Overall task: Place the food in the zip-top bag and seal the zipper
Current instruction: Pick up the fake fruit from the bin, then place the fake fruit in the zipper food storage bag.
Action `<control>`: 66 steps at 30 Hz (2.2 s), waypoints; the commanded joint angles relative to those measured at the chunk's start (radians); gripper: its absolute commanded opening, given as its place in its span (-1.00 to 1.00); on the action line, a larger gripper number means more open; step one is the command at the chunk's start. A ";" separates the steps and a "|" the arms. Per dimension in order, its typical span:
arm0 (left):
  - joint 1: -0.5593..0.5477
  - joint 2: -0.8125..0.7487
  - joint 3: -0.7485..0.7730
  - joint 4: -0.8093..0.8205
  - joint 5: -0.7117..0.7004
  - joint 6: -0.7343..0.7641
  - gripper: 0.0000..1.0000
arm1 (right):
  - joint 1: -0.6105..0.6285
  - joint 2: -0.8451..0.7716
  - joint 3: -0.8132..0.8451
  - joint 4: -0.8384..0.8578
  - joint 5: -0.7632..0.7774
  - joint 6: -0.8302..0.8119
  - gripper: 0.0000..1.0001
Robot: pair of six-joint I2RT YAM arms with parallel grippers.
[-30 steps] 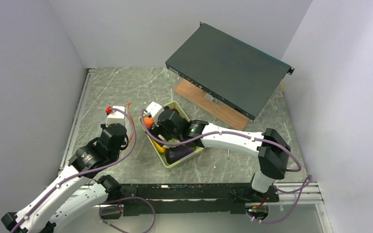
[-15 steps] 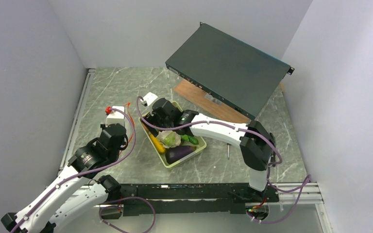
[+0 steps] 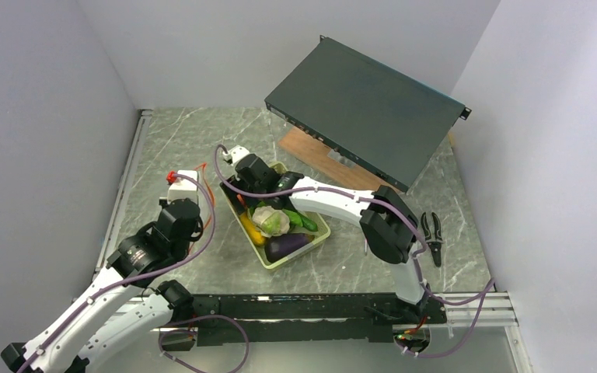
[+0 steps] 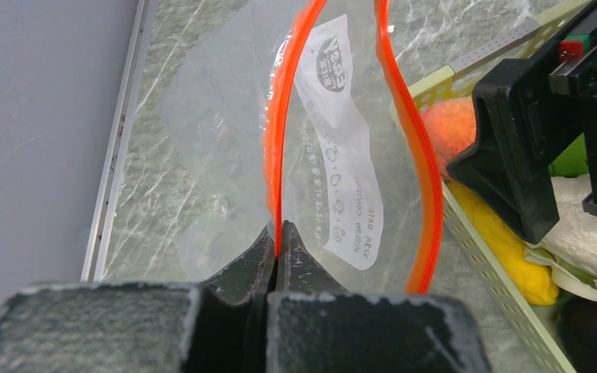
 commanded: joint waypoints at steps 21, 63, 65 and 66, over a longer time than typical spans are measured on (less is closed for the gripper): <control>0.003 -0.006 0.006 0.008 -0.009 0.003 -1.00 | -0.001 0.081 0.123 -0.029 -0.025 0.030 0.30; 0.003 -0.031 -0.005 0.034 0.076 0.034 -1.00 | 0.023 -0.411 -0.244 0.441 -0.433 0.286 -1.00; 0.003 -0.035 -0.005 0.037 0.081 0.037 -1.00 | 0.030 -0.380 -0.214 0.451 -0.437 0.313 -1.00; 0.003 -0.037 -0.006 0.038 0.084 0.039 -1.00 | 0.032 -0.362 -0.200 0.454 -0.439 0.324 -1.00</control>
